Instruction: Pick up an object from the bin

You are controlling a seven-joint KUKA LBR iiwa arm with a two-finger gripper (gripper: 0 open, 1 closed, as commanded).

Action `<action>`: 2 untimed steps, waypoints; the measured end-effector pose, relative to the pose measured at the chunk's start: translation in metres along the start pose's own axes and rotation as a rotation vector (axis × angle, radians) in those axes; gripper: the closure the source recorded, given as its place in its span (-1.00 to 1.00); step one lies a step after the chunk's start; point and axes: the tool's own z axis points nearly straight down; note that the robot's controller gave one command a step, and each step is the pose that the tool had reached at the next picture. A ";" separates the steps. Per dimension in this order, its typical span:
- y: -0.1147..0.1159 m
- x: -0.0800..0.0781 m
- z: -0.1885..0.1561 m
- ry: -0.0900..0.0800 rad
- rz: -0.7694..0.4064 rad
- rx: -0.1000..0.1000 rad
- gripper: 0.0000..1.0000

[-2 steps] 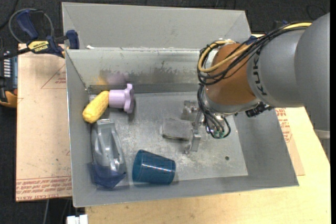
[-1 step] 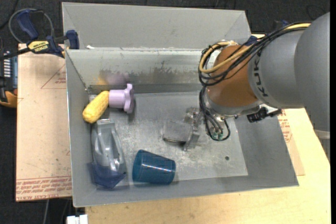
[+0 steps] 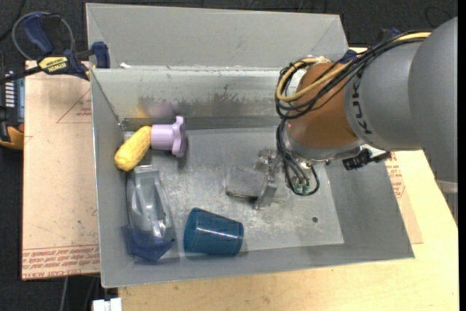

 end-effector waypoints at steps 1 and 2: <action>-0.001 0.004 -0.027 0.014 -0.001 0.002 1.00; 0.000 0.002 -0.067 0.011 -0.001 0.001 1.00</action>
Offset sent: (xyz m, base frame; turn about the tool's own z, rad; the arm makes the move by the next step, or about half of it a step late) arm -0.0040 -0.0001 0.1168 -0.0006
